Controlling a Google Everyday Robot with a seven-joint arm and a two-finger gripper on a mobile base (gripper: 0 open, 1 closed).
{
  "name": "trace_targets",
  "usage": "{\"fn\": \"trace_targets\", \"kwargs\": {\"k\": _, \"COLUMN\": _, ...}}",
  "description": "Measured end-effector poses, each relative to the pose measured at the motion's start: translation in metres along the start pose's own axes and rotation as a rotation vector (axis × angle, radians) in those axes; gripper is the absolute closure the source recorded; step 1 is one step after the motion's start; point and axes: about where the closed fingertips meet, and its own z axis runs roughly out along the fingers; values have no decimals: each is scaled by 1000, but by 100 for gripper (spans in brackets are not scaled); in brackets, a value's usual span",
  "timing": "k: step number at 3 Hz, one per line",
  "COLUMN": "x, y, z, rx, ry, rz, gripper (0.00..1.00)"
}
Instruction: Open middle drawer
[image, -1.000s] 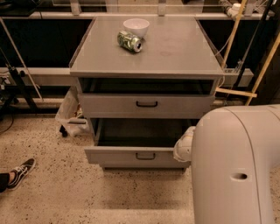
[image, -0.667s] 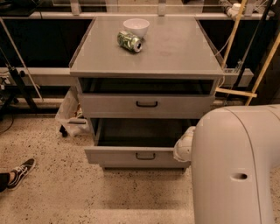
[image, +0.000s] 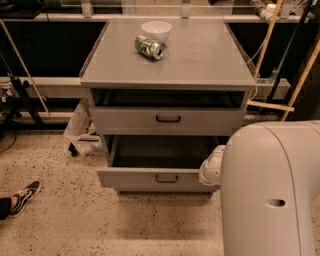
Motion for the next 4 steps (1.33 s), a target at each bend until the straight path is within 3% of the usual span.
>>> {"fn": "trace_targets", "kwargs": {"k": 4, "x": 2, "y": 7, "z": -4, "rx": -5, "ry": -24, "rz": 8, "gripper": 100}}
